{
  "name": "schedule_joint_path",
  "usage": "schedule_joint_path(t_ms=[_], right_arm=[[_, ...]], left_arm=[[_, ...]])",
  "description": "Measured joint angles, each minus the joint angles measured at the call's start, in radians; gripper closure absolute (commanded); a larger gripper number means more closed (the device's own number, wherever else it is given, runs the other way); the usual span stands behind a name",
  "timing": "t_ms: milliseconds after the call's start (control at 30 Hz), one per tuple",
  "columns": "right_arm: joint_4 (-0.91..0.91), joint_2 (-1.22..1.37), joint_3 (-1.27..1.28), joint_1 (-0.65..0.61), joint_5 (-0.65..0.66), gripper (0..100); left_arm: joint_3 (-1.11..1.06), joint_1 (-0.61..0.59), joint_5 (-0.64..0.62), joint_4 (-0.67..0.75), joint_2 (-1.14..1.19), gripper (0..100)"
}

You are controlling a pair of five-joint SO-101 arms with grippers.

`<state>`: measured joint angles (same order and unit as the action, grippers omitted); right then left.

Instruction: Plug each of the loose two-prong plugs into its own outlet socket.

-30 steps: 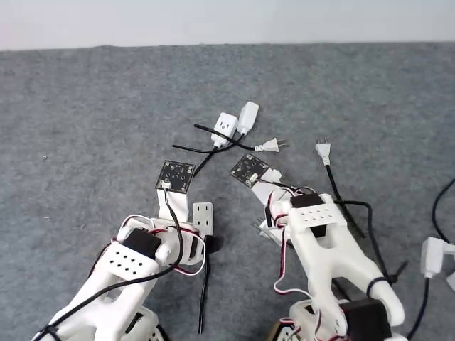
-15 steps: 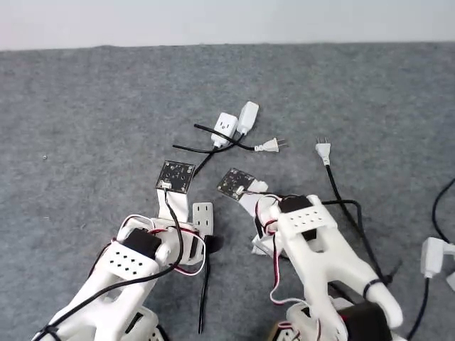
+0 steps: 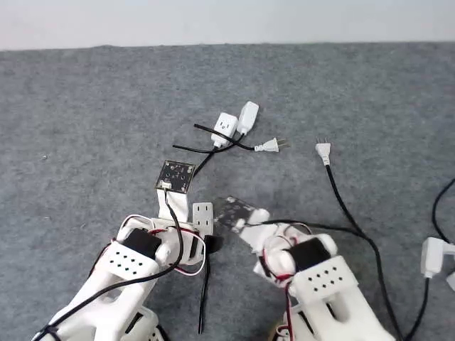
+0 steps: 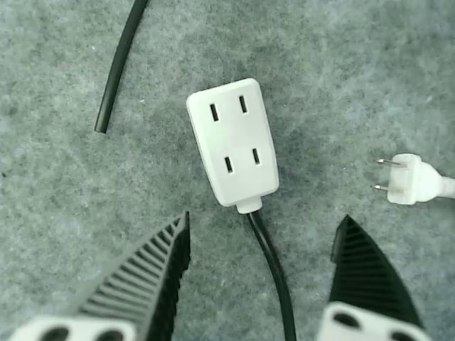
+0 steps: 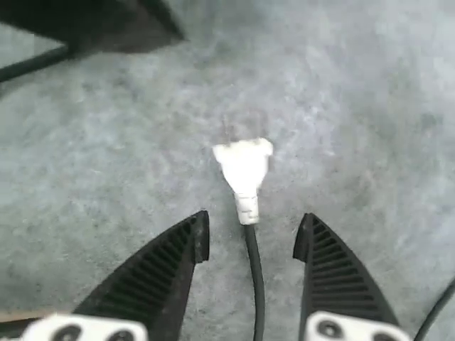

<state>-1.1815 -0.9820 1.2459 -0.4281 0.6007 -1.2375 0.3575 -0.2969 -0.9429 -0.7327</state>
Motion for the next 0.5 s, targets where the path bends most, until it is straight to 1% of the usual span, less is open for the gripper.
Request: schedule_joint_path(t_ms=[67, 133, 267, 400, 500], right_arm=[[0.005, -0.009, 0.025, 0.052, 0.003, 80.1], [-0.005, -0.009, 0.032, 0.124, 0.046, 80.1], [-0.071, -0.009, 0.032, 0.345, 0.201, 80.1], [-0.149, -0.009, 0.032, 0.594, 0.382, 80.1], [-0.178, -0.011, 0.031, 0.750, 0.522, 80.1]], left_arm=[[0.000, 0.000, 0.000, 0.000, 0.000, 69], [0.000, 0.000, 0.000, 0.000, 0.000, 69], [0.000, 0.000, 0.000, 0.000, 0.000, 69], [0.000, 0.000, 0.000, 0.000, 0.000, 69], [0.000, 0.000, 0.000, 0.000, 0.000, 69]])
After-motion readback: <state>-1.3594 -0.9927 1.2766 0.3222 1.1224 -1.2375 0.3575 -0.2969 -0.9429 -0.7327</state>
